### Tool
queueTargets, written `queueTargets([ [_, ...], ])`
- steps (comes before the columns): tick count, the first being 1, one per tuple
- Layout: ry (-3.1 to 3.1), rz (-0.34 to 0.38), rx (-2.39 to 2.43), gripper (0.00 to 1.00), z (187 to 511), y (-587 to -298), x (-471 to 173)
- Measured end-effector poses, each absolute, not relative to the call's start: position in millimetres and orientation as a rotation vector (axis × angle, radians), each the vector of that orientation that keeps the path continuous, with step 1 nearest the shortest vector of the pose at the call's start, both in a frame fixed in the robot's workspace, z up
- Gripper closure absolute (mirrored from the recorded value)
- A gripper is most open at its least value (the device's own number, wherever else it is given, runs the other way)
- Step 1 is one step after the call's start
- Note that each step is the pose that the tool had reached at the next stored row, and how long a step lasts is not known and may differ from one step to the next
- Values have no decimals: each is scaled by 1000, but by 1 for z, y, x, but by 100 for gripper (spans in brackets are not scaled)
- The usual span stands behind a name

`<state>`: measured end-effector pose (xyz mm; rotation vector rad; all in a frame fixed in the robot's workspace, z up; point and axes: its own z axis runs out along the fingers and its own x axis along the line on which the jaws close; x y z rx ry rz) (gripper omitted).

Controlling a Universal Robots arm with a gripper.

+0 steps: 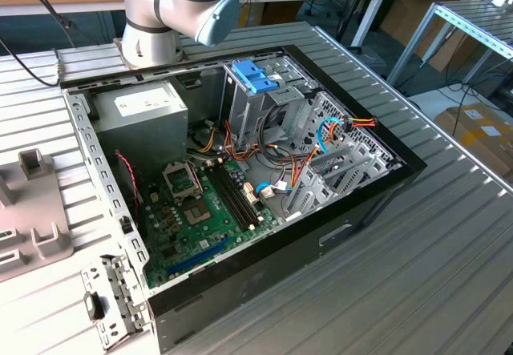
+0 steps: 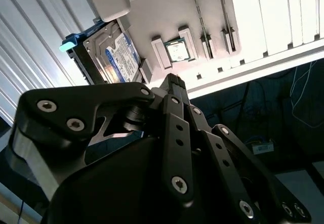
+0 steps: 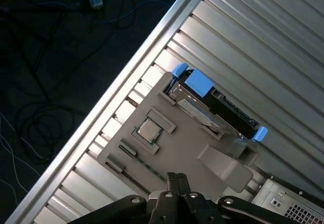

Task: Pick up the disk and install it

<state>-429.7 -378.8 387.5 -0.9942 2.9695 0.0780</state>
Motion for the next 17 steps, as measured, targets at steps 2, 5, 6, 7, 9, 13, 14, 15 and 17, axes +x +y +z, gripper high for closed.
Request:
queueTargets([
  [2, 2964, 78, -1010, 89, 388, -379, -430],
  [5, 2958, 78, -1029, 89, 388, -379, -430],
  [6, 2956, 78, -1035, 89, 388, -379, -430],
  [7, 2954, 78, -1042, 89, 388, -379, -430],
  [9, 2948, 78, -1059, 89, 388, -379, -430],
  [13, 2939, 78, -1086, 89, 388, -379, -430],
  [14, 2937, 78, -1091, 89, 388, -379, -430],
  [15, 2934, 79, -1100, 89, 388, -379, -430],
  [17, 2930, 79, -1111, 89, 388, -379, -430],
])
